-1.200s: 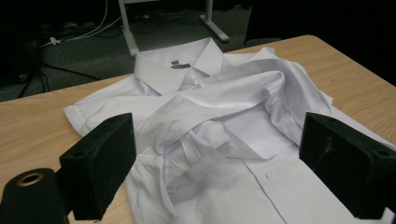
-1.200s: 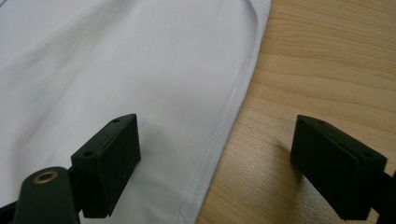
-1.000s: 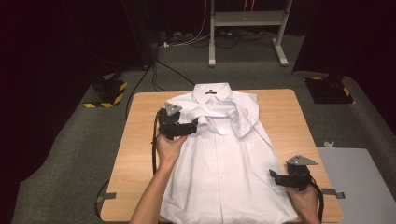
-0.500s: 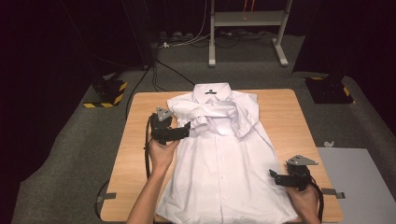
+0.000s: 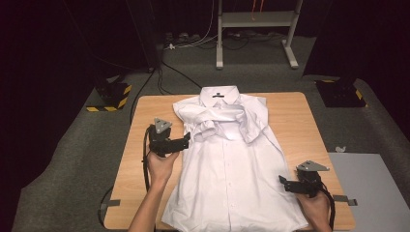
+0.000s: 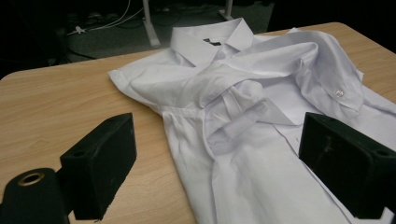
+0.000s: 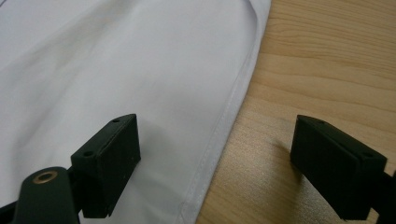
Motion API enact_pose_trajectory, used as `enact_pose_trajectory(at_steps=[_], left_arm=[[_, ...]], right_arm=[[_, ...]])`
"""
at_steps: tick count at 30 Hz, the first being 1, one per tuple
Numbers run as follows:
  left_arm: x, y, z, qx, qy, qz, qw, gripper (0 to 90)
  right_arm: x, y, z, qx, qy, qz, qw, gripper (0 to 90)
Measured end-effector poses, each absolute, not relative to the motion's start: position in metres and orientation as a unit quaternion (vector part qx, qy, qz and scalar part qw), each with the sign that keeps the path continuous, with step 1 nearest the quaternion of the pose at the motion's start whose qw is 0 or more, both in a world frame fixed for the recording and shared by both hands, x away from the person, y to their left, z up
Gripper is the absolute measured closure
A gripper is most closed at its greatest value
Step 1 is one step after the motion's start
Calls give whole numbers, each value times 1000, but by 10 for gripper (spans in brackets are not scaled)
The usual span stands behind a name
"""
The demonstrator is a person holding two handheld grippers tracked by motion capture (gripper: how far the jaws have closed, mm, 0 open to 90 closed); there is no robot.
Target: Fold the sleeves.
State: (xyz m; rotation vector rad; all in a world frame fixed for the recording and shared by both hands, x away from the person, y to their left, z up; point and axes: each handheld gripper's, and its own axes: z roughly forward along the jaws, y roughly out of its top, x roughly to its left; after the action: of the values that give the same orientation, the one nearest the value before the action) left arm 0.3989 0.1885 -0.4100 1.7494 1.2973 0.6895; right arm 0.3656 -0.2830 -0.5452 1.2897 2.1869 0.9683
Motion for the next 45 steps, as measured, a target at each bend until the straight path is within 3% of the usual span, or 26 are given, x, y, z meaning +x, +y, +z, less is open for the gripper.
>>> enact_pose_trajectory(at_steps=[45], left_arm=[[356,224,-465,690,546,260,398,121]], right_arm=[[366,-283,-545,464,787,348,211,156]])
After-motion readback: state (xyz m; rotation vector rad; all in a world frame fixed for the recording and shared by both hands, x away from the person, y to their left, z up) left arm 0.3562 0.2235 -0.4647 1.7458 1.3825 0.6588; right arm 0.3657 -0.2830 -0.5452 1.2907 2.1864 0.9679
